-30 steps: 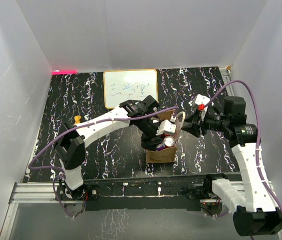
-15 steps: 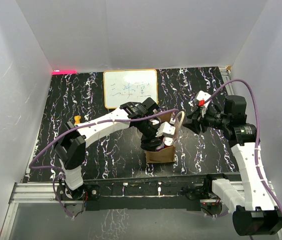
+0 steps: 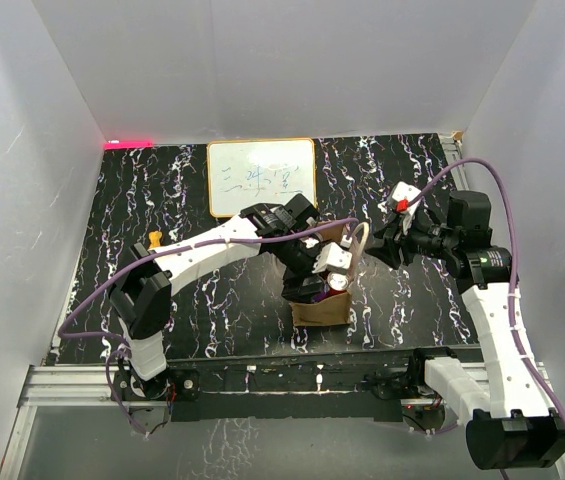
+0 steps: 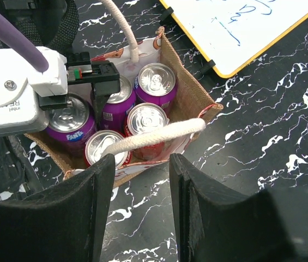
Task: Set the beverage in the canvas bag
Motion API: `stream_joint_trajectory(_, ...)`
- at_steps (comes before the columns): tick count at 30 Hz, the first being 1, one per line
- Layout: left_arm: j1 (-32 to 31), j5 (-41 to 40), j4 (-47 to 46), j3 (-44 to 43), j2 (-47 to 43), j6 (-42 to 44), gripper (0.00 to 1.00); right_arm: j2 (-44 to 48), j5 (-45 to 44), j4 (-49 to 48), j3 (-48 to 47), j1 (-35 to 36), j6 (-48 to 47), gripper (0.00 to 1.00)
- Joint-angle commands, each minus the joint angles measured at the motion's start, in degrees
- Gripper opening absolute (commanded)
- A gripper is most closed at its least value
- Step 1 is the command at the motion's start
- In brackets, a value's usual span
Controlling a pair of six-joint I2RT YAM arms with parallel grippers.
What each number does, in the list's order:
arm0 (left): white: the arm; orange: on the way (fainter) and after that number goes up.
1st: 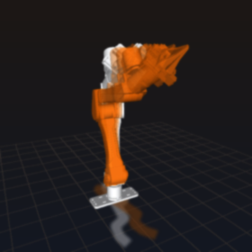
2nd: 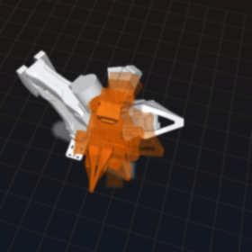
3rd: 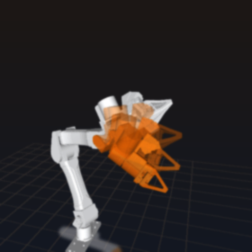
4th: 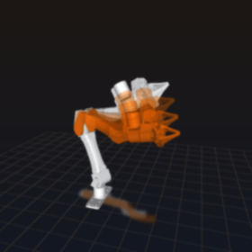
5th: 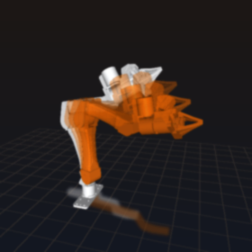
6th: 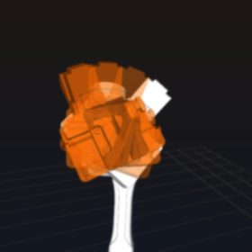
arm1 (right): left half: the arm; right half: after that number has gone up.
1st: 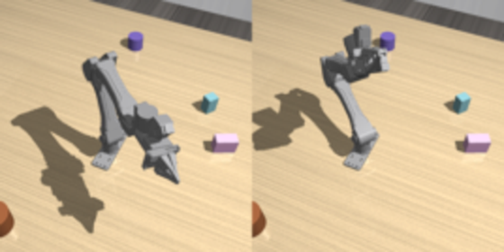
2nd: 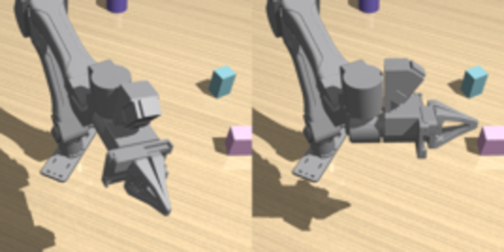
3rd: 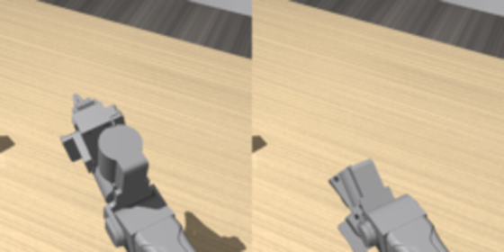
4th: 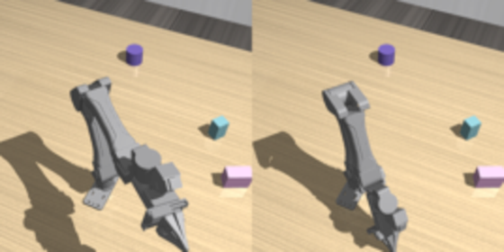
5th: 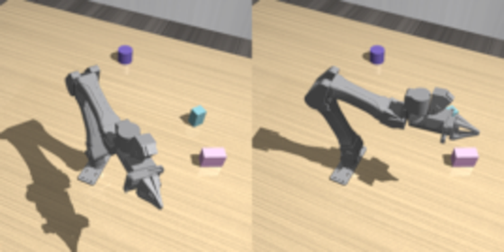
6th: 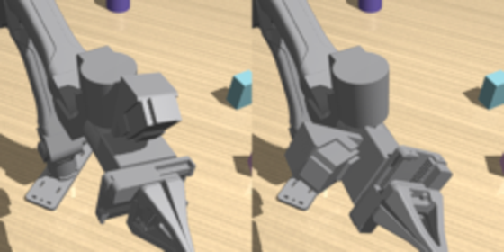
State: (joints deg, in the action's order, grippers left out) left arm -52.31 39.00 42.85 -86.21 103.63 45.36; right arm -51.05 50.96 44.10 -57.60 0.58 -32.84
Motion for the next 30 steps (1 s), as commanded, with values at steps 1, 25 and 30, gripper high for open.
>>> stream_joint_trajectory(1,-0.61,0.18,3.08,-1.41,-2.13,0.32,0.84,-0.18,0.98,-3.23,0.07,-0.32,0.42,0.47)
stream_joint_trajectory(25,-0.51,5.44,3.22,-8.64,-4.88,-7.43,0.75,-0.11,0.43,-3.75,1.34,-0.32,0.24,0.47)
stream_joint_trajectory(30,0.23,3.32,0.47,-7.25,-5.19,-10.03,0.64,0.15,0.54,-3.48,1.09,-0.34,0.24,0.47)
